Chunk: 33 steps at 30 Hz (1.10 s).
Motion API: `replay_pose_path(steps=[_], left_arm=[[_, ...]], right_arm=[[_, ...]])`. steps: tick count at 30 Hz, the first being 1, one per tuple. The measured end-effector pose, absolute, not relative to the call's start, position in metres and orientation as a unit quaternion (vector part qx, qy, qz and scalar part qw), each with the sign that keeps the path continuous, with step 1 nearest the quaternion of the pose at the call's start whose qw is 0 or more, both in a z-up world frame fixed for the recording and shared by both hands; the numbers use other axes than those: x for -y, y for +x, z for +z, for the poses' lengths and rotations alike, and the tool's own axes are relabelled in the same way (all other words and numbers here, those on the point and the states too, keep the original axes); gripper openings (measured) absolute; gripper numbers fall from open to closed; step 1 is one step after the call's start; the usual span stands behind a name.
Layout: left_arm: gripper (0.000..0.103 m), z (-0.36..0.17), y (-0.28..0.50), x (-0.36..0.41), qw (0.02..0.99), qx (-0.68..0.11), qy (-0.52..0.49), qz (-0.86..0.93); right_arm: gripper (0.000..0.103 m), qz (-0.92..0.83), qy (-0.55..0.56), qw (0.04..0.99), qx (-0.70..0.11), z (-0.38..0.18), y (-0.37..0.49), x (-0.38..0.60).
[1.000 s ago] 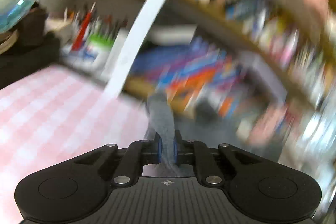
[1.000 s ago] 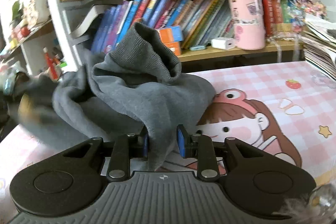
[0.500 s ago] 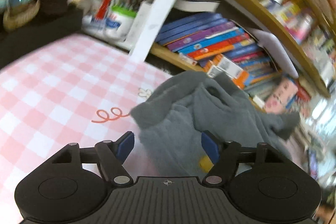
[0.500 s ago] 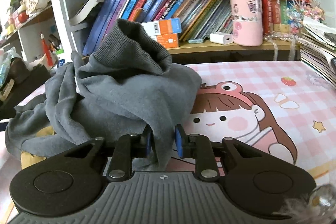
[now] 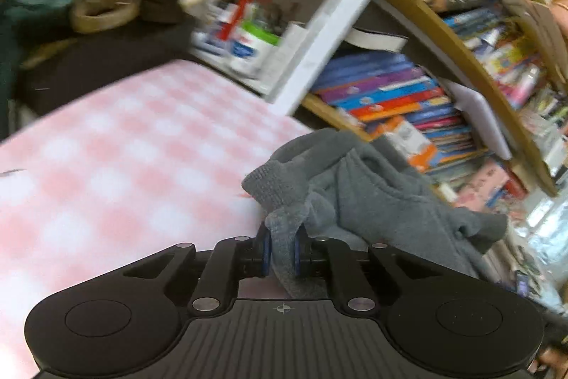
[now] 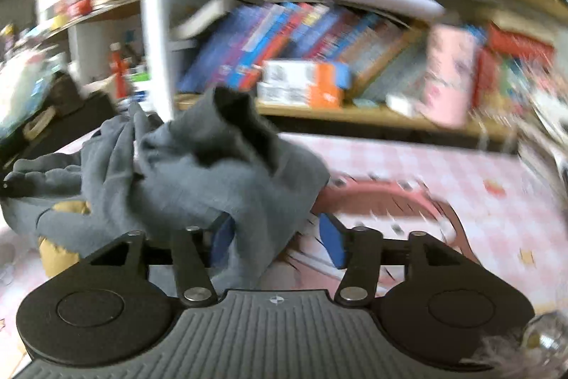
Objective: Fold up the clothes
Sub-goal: 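Lift the sweatshirt with both tools and shake it open over the mat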
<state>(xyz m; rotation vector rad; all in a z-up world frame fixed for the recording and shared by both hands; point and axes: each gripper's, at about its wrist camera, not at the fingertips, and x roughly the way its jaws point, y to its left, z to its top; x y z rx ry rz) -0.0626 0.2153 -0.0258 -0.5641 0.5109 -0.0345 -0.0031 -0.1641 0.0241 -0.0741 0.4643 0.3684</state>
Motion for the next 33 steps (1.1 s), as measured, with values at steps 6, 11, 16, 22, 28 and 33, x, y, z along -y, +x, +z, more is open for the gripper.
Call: replay_pose_path(steps=[6,11,16,22,28,33], left_arm=[[0.027,-0.019,-0.093,-0.233,0.935,-0.262,-0.233,0.053],[0.052,0.013,-0.109,-0.219,0.962,-0.197,-0.160,0.100],[0.066,0.012,-0.089,-0.184,0.962,-0.212,-0.169,-0.026],[0.066,-0.020,-0.049,-0.159,0.938,-0.278,-0.192,-0.074],[0.069,-0.030,-0.045,-0.160,0.939,-0.276,-0.184,-0.095],[0.071,-0.032,-0.047,-0.148,0.944,-0.271,-0.158,-0.106]], right_arm=[[0.059,0.234,-0.115,0.940,-0.218,0.026,0.004,0.108],[0.059,0.252,-0.167,0.929,-0.213,0.020,0.015,0.064],[0.049,0.259,-0.188,0.922,-0.215,0.014,0.028,0.038],[0.013,0.215,-0.068,0.958,-0.176,0.040,0.004,0.102],[0.015,0.146,0.020,0.965,-0.216,0.033,-0.036,0.192],[0.044,0.102,0.072,0.951,-0.284,0.014,-0.057,0.252]])
